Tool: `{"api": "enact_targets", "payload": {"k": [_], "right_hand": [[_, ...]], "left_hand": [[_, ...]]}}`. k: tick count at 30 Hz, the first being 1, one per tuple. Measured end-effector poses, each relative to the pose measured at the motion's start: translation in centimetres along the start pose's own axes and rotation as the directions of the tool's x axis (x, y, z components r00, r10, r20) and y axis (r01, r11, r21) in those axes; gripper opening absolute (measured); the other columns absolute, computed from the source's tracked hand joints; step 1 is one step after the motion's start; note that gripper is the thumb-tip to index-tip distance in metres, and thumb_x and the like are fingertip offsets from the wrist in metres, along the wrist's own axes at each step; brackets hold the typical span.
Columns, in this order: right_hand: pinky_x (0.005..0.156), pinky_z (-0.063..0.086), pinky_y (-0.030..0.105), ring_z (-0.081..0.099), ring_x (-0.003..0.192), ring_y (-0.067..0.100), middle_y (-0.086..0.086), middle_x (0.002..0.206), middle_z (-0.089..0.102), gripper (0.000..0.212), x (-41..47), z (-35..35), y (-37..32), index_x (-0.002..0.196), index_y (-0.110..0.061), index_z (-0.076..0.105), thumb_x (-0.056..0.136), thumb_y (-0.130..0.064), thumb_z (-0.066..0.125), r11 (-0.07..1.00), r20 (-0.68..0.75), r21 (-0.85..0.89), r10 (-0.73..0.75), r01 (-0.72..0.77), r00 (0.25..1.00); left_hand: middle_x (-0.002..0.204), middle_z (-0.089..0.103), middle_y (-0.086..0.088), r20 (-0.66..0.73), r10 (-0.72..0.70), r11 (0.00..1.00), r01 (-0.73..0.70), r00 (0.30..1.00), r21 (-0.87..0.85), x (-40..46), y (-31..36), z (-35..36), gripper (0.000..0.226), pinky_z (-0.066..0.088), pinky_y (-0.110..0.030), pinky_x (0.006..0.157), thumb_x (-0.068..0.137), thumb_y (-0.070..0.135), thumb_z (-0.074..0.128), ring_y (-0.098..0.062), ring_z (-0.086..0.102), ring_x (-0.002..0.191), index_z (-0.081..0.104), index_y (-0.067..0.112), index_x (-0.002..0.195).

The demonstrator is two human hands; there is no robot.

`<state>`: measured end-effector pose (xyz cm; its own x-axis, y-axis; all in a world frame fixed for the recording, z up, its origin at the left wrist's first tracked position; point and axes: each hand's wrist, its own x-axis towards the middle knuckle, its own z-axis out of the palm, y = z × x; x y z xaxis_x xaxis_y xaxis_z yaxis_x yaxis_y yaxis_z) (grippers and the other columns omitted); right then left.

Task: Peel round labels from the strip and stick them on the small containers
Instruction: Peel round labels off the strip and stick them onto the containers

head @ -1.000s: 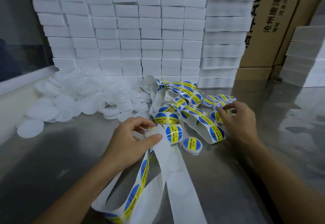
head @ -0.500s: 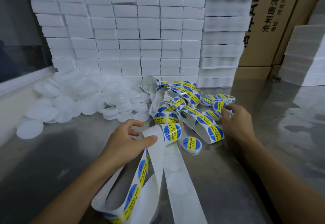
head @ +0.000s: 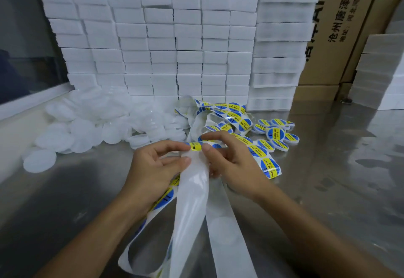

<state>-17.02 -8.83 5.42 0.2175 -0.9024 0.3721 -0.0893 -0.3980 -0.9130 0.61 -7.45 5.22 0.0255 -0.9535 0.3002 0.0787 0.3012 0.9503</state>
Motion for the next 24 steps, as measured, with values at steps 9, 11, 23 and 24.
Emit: {"api": "enact_targets", "payload": {"k": [9,11,23,24], "right_hand": [[0.081,0.058,0.032,0.07,0.102,0.02,-0.004,0.139,0.056,0.058,-0.1,0.1,-0.4,0.133,-0.018,0.058,0.083,0.012,0.067,0.967,0.045,0.253,-0.003,-0.009,0.999],[0.087,0.056,0.034,0.062,0.118,0.02,-0.008,0.152,0.04,0.069,-0.2,0.3,0.0,0.14,-0.018,0.05,0.081,0.012,0.069,0.981,0.036,0.166,-0.104,0.097,0.994],[0.06,0.052,0.037,0.064,0.08,0.014,0.005,0.106,0.067,0.008,-0.1,0.1,0.8,0.089,-0.015,0.078,0.086,-0.022,0.075,0.457,0.095,-0.736,-0.66,0.499,0.745],[0.06,0.052,0.037,0.064,0.077,0.017,0.004,0.097,0.068,0.008,-0.1,0.2,0.7,0.089,-0.013,0.078,0.086,-0.02,0.075,0.423,0.122,-0.742,-0.676,0.519,0.726]], "left_hand": [[0.116,0.07,-0.002,0.196,0.021,0.999,-0.015,0.98,-0.03,-0.1,0.4,0.0,0.068,0.06,-0.044,0.073,0.079,-0.021,0.062,-0.036,0.072,0.086,0.061,0.031,0.123],[0.112,0.072,0.0,0.155,0.013,0.999,-0.008,0.988,-0.034,0.1,0.4,-0.1,0.071,0.06,-0.039,0.069,0.078,-0.018,0.065,-0.031,0.073,0.084,0.056,0.034,0.126],[0.091,0.075,-0.015,0.055,-0.159,0.987,0.159,0.986,-0.001,0.1,-0.8,0.3,0.019,0.059,-0.039,0.079,0.089,0.014,0.065,-0.03,0.073,0.087,0.07,0.004,0.104],[0.09,0.075,-0.014,0.053,-0.152,0.988,0.152,0.987,0.004,0.1,-0.8,0.3,0.018,0.06,-0.037,0.077,0.089,0.014,0.065,-0.029,0.073,0.086,0.07,0.004,0.103]]}}
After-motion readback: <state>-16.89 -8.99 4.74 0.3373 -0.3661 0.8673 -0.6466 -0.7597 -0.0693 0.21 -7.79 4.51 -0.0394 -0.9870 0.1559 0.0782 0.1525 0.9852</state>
